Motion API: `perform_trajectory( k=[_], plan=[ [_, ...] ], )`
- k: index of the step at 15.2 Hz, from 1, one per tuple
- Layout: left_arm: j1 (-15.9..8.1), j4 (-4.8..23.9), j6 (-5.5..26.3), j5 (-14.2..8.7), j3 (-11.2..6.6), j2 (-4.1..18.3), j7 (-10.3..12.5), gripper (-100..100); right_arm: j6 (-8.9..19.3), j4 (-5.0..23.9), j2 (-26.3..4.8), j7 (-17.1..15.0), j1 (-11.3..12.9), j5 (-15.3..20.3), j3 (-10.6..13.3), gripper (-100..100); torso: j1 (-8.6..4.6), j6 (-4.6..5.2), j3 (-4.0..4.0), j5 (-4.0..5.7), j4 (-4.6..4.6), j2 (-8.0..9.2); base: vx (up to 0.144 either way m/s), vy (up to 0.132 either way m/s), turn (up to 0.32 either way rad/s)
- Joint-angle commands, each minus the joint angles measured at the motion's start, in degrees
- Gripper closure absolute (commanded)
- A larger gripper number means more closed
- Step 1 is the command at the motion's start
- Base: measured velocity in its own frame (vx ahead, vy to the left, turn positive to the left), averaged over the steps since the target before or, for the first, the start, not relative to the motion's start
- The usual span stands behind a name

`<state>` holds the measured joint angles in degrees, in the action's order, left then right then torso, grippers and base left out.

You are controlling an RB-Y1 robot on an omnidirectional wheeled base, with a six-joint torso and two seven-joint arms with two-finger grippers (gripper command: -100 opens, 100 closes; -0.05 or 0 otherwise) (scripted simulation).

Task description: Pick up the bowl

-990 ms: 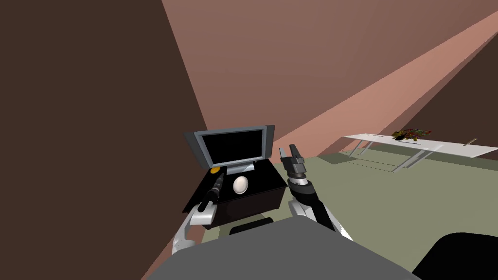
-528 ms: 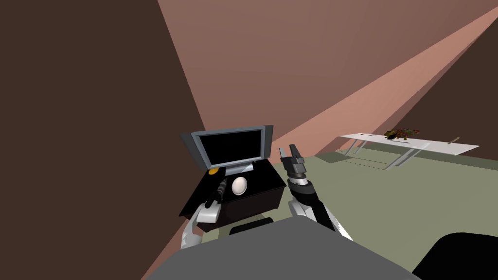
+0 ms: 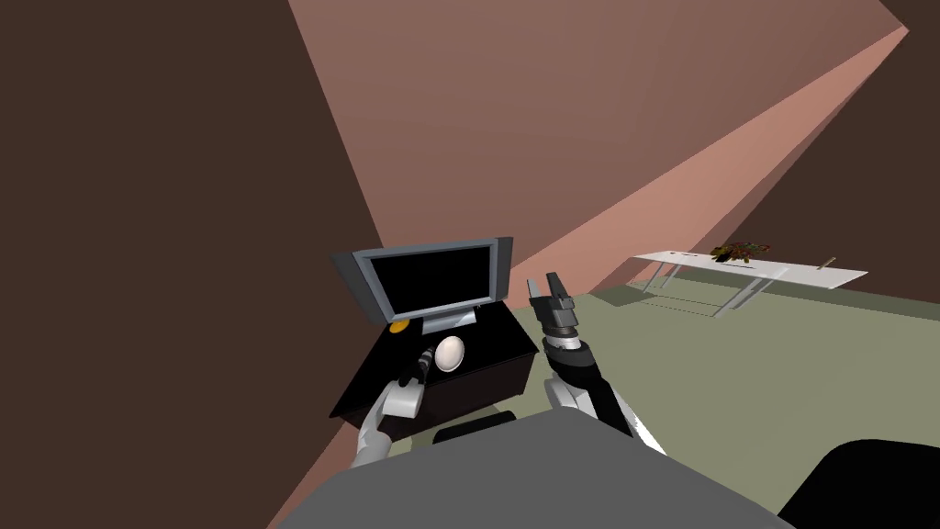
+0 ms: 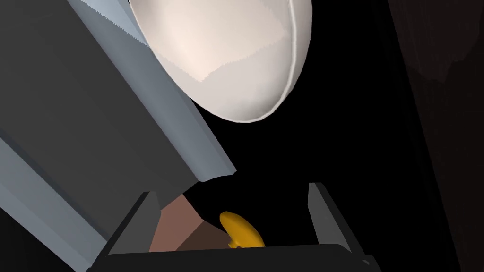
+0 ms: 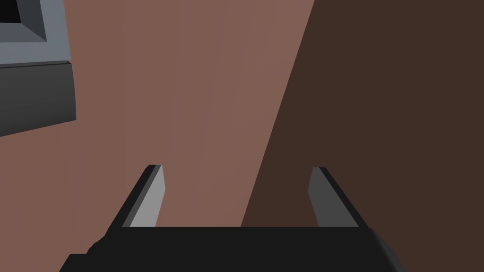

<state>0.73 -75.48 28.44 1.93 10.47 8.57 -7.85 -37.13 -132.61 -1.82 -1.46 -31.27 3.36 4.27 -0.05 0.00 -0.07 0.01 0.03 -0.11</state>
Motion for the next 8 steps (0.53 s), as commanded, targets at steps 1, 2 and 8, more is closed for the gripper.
perform_trajectory(
  k=[1,2,8],
  plan=[
    [-1.5,2.86,2.75,0.1,0.75,-0.74,-0.43,-100,0.0,0.0,0.0,0.0,0.0,0.0,0.0,0,0.0,0.0,0.0,0.0,0.0,0.0,0.028,-0.004,-0.037],
    [-1.5,2.97,2.75,0.1,0.75,-0.74,-0.43,-100,0.0,0.0,0.0,0.0,0.0,0.0,0.0,0,0.01,0.01,-0.01,0.0,0.0,-0.01,0.027,-0.003,-0.035],
    [-4.39,9.15,8.25,-0.59,2.88,-1.71,-1.55,-100,0.0,0.0,0.0,0.0,0.0,0.0,0.0,0,0.0,0.0,-0.02,0.0,0.0,-0.03,0.031,-0.009,-0.041]
  ],
)
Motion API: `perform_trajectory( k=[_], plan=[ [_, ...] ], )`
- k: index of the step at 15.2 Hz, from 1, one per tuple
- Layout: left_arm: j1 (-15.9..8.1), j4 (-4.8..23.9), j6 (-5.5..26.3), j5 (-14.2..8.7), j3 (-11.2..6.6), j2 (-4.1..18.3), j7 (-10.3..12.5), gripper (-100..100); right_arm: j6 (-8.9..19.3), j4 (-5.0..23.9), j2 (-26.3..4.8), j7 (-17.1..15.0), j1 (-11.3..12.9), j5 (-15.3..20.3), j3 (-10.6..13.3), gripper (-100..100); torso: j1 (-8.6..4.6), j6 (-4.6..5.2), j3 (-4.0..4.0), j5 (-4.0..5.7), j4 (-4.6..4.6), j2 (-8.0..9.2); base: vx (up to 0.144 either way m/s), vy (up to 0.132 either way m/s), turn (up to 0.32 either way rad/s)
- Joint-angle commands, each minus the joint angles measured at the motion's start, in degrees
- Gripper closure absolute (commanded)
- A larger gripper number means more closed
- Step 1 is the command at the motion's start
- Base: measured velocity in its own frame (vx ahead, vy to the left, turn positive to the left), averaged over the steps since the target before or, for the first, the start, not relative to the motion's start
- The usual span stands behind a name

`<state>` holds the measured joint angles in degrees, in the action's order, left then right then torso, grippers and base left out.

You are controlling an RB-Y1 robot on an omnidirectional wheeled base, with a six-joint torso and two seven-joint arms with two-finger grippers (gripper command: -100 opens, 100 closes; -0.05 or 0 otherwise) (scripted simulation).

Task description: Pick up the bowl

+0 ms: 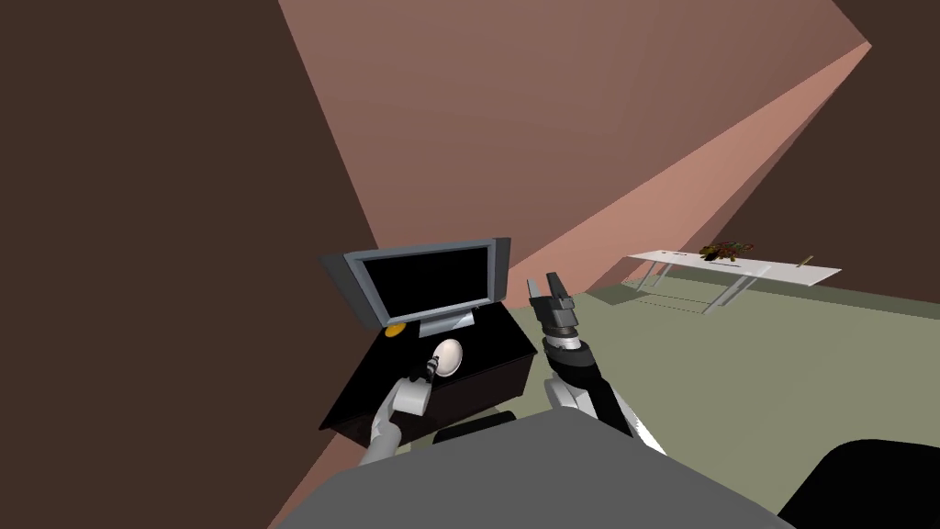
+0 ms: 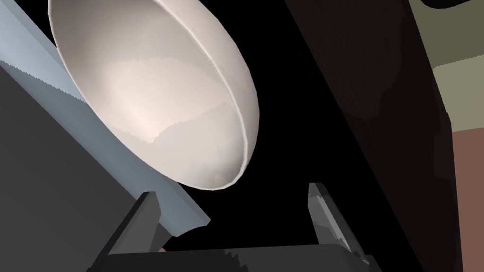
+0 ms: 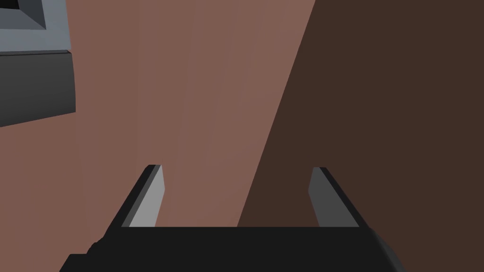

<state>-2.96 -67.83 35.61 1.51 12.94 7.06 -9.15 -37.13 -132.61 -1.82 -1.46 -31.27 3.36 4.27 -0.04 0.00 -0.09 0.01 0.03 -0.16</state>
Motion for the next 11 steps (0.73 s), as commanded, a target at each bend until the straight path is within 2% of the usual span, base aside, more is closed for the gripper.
perform_trajectory(
  k=[1,2,4,5,8,9,10,11],
  plan=[
    [-1.28,2.76,2.13,-0.32,0.87,-0.43,-0.5,-100,0.0,0.0,0.0,0.0,0.0,0.0,0.0,0,0.0,0.0,0.0,0.0,0.0,0.0,0.051,-0.005,-0.045],
    [-1.28,2.76,2.13,-0.32,0.87,-0.43,-0.5,-100,0.0,0.0,0.0,0.0,0.0,0.0,0.0,0,0.01,0.0,-0.02,0.0,0.01,-0.03,0.045,-0.005,-0.036],
    [-2.24,4.86,3.83,-0.61,1.67,-0.84,-0.93,-100,0.0,0.0,0.0,0.0,0.0,0.0,0.0,0,0.0,0.0,-0.01,0.0,0.01,-0.02,0.037,-0.009,-0.033],
    [-2.24,4.86,3.83,-0.61,1.67,-0.84,-0.93,-100,0.0,0.0,0.0,0.0,0.0,0.0,0.0,0,-0.01,0.0,-0.01,0.0,0.01,-0.02,0.032,-0.011,-0.023],
    [-3.3,7.19,5.6,-0.98,2.65,-1.54,-1.47,-100,0.0,0.0,0.0,0.0,0.0,0.0,0.0,0,-0.01,0.0,0.0,0.0,0.0,0.0,0.034,-0.008,-0.026],
    [-2.92,6.33,4.82,-0.75,2.25,-1.3,-1.17,-100,0.0,0.0,0.0,0.0,0.0,0.0,0.0,0,-0.01,0.0,0.0,0.0,0.0,0.0,0.021,-0.004,-0.011],
    [-3.07,8.4,3.2,-0.57,1.99,-1.46,-1.09,-100,0.0,0.0,0.0,0.0,0.0,0.0,0.0,0,0.01,-0.01,0.01,0.0,0.0,0.03,0.0,0.0,0.0],
    [-3.1,9.03,2.6,-0.5,1.87,-1.49,-1.03,-100,0.0,0.0,0.0,0.0,0.0,0.0,0.0,0,0.02,-0.02,0.05,0.0,-0.01,0.09,0.0,0.0,0.0]
  ],
)
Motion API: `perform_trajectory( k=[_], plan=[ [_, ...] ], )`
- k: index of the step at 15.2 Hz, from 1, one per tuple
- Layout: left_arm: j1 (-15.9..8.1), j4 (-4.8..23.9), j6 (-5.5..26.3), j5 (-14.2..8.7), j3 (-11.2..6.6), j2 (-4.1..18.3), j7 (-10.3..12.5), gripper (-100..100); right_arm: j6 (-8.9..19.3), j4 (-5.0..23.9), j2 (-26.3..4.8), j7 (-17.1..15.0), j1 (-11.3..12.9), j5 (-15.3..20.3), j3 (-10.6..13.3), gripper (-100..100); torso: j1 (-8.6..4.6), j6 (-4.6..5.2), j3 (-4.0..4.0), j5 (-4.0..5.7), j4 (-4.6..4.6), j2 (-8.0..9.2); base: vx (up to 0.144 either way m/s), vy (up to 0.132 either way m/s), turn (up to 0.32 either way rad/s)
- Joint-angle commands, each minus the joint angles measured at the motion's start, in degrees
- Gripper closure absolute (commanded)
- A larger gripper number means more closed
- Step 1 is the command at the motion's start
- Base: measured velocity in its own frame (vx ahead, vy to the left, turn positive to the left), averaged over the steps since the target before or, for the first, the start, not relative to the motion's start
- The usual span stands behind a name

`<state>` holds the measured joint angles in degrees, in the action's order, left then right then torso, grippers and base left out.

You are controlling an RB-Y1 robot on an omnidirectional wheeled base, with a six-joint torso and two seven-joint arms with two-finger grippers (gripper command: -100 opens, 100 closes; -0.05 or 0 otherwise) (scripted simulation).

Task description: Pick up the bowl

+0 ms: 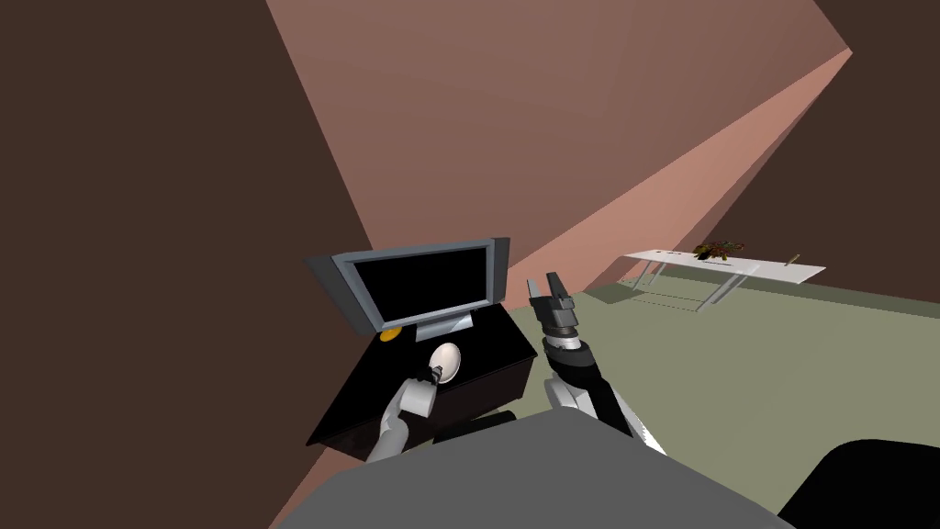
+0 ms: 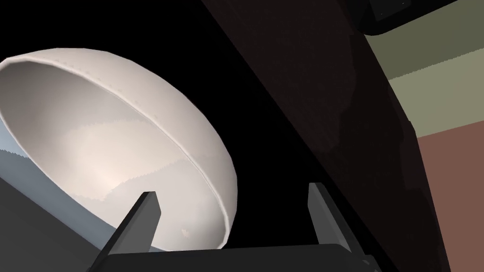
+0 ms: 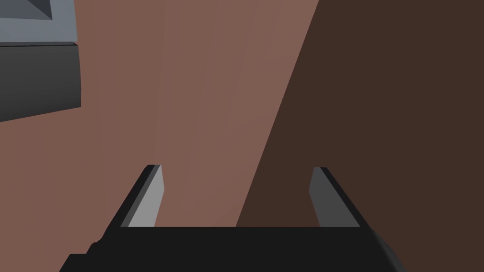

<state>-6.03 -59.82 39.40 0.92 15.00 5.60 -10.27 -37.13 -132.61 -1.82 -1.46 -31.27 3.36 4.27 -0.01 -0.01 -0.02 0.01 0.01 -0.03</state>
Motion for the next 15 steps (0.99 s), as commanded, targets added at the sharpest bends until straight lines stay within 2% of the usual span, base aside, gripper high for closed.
perform_trajectory(
  k=[1,5,6,7,11,12,15],
  plan=[
    [-0.06,1.65,-1.78,0.16,-0.3,-0.07,0.15,-100,0.0,0.0,0.0,0.0,0.0,0.0,0.0,0,0.0,0.0,0.0,0.0,0.0,0.0,0.0,0.0,0.0],
    [-0.21,4.78,-4.78,0.52,-0.88,-0.25,0.41,-100,0.0,0.0,0.0,0.0,0.0,0.0,0.0,0,0.02,0.0,0.03,-0.01,-0.01,0.05,-0.001,0.002,-0.005],
    [-0.14,3.75,-3.69,0.54,-0.71,-0.27,0.39,-100,0.0,0.0,0.0,0.0,0.0,0.0,0.0,0,0.03,0.0,0.03,-0.01,-0.01,0.05,0.0,0.0,0.0],
    [-0.14,3.93,-3.96,0.55,-0.75,-0.27,0.41,100,0.0,0.0,0.0,0.0,0.0,0.0,0.0,0,0.02,0.0,0.03,0.0,-0.02,0.05,0.0,0.0,0.0],
    [-0.53,3.6,-4.21,0.56,-0.7,-0.39,0.38,100,0.0,0.0,0.0,0.0,0.0,0.0,0.0,0,0.16,-0.16,-0.07,-0.03,0.22,0.08,0.0,0.0,0.0],
    [-0.09,2.27,-2.38,0.24,-0.42,-0.11,0.2,100,0.0,0.0,0.0,0.0,0.0,0.0,0.0,0,0.18,-0.17,-0.07,-0.04,0.22,0.08,0.006,-0.003,-0.016],
    [0.03,-0.23,0.02,-0.05,0.05,0.03,-0.01,100,0.0,0.0,0.0,0.0,0.0,0.0,0.0,0,0.19,-0.18,-0.07,-0.04,0.2,0.07,0.001,-0.003,0.009]
  ],
)
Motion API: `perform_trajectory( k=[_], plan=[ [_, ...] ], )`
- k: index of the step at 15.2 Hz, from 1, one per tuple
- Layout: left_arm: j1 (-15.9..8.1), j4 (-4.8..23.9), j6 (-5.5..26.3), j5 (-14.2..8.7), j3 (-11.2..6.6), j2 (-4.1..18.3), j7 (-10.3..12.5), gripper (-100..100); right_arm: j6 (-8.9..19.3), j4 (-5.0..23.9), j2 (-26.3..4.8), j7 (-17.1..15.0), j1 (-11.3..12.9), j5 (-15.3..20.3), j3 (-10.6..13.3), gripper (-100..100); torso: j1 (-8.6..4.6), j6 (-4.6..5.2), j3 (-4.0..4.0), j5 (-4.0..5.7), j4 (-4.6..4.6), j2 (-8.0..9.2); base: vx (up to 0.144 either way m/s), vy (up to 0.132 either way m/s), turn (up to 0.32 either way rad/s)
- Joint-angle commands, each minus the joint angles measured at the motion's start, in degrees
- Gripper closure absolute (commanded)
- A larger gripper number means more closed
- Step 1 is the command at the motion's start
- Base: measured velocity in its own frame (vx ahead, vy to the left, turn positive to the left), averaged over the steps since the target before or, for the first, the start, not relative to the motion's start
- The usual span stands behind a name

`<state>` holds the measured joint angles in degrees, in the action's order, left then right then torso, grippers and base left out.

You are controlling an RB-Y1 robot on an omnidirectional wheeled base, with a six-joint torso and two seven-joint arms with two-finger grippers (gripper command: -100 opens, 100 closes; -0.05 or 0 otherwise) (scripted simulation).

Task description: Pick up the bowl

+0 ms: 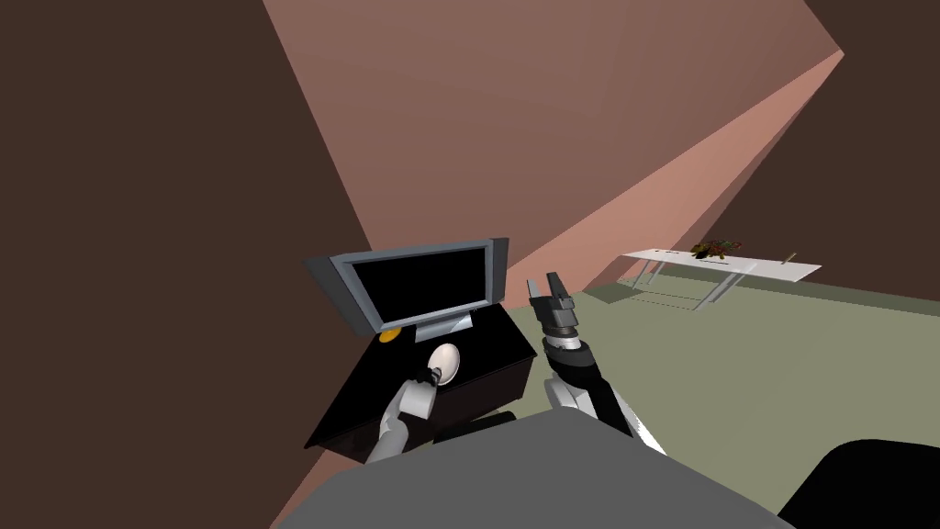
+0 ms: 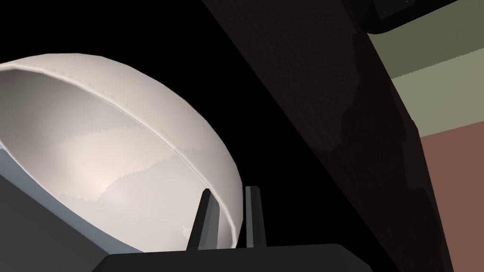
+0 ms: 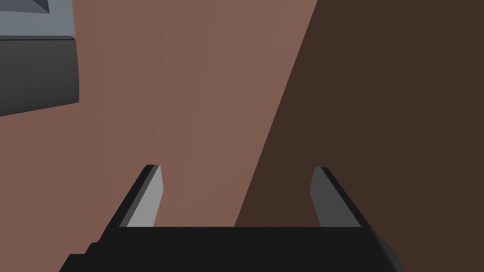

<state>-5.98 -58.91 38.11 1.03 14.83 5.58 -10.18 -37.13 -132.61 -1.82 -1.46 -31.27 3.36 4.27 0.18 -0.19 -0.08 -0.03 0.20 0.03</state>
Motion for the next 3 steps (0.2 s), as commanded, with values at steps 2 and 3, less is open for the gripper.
perform_trajectory(
  k=[2,3],
  plan=[
    [0.04,-2.4,2.51,-0.3,0.44,0.12,-0.2,100,0.0,0.0,0.0,0.0,0.0,0.0,0.0,0,0.0,0.0,0.01,0.0,-0.01,0.0,0.0,0.0,0.0],
    [0.19,-1.77,1.62,-0.23,0.31,0.14,-0.17,100,0.0,0.0,0.0,0.0,0.0,0.0,0.0,0,0.01,0.0,0.02,0.0,-0.02,0.02,0.0,0.0,0.0]
  ],
)
